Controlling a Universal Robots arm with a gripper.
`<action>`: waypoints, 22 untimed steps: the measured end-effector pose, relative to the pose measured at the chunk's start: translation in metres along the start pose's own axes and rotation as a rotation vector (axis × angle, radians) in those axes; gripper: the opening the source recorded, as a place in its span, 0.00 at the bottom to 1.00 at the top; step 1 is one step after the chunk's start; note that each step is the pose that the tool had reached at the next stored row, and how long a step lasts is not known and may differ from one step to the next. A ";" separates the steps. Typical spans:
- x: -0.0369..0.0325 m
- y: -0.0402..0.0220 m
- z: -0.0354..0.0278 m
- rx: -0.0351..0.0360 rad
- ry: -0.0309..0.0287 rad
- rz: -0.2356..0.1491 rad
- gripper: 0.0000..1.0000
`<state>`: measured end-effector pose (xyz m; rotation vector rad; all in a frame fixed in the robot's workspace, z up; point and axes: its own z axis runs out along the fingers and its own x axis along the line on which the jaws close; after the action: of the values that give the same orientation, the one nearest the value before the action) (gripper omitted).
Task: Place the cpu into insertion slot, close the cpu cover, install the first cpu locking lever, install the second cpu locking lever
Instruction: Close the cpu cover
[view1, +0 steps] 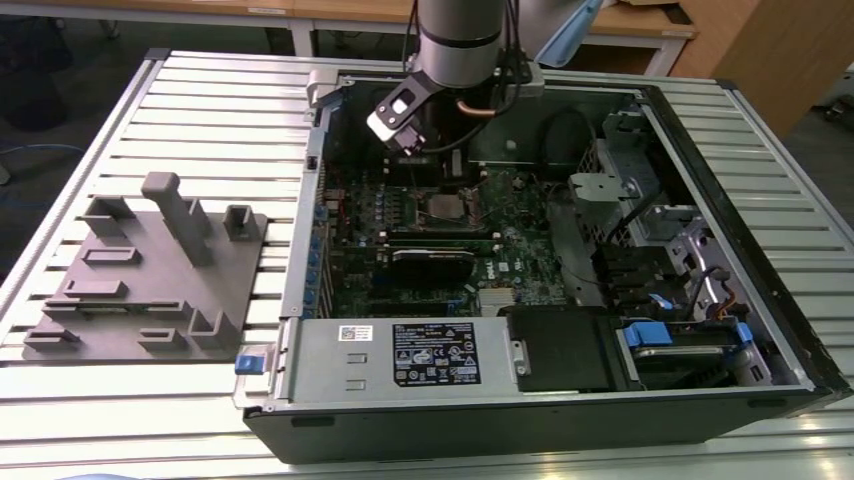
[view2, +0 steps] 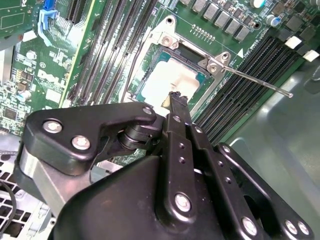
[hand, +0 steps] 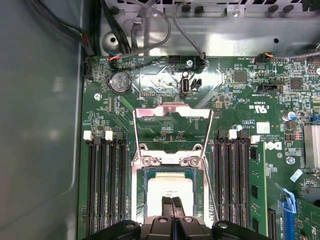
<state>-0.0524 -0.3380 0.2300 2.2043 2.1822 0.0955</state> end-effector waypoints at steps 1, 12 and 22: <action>0.0000 0.0000 -0.0003 0.0000 0.0001 0.000 0.11; 0.0000 0.0002 -0.0024 0.0000 0.0001 0.000 0.11; 0.0001 0.0004 -0.0052 0.0000 0.0001 0.000 0.11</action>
<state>-0.0525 -0.3380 0.2352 2.2043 2.1822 0.0956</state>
